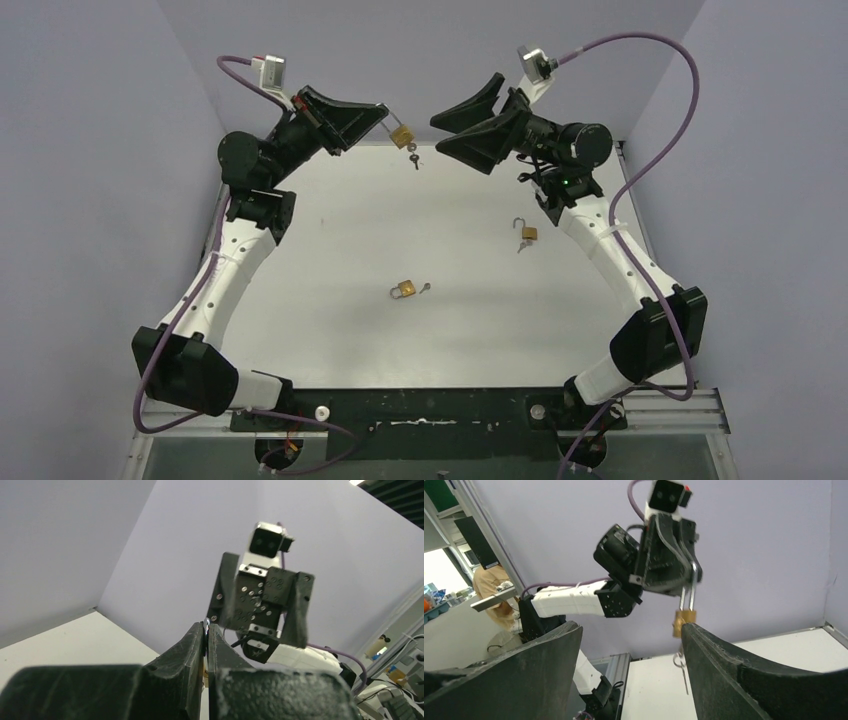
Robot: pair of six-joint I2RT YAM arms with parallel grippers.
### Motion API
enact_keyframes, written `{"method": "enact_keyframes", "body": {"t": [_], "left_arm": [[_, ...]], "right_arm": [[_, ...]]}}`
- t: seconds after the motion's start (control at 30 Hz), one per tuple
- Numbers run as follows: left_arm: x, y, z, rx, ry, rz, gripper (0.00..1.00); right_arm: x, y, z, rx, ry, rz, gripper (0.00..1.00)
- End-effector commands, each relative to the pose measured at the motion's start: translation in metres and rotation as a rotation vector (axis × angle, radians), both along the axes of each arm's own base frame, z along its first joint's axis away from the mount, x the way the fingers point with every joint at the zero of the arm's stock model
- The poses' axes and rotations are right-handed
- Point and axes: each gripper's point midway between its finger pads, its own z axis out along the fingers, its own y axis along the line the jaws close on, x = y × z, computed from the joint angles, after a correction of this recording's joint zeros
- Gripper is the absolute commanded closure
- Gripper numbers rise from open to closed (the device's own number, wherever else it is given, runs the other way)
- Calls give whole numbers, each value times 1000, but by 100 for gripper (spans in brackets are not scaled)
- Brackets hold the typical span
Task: Lock with the key
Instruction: Lock the lock.
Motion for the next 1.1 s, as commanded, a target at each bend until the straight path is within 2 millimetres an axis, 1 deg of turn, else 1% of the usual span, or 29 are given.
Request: {"method": "enact_keyframes", "body": {"t": [0.0, 0.2, 0.37, 0.47, 0.57, 0.63, 0.9, 1.0, 1.07], "left_arm": [[-33, 7, 58, -64, -173, -36, 100], [-41, 9, 70, -87, -189, -48, 100], [-42, 9, 68, -89, -187, -53, 100], [-41, 10, 66, -89, -181, -44, 100], [-40, 9, 67, -97, -180, -49, 100], [-40, 9, 68, -101, -182, -52, 100], [-41, 9, 69, -100, -182, -54, 100], [-40, 9, 68, -99, -181, -54, 100], [-39, 8, 68, -100, -179, -55, 100]], "right_arm": [[-2, -4, 0, 48, -63, -46, 26], [-11, 4, -4, 43, -64, -8, 29], [-24, 14, -2, 31, -76, 33, 31], [-30, 26, -9, -6, -79, 38, 33], [-29, 37, -21, -64, -75, 18, 34], [-29, 41, -24, -80, -77, 16, 35], [-29, 45, -23, -82, -76, 30, 48], [-29, 45, -22, -84, -77, 30, 51], [-28, 45, -22, -85, -78, 31, 56]]}}
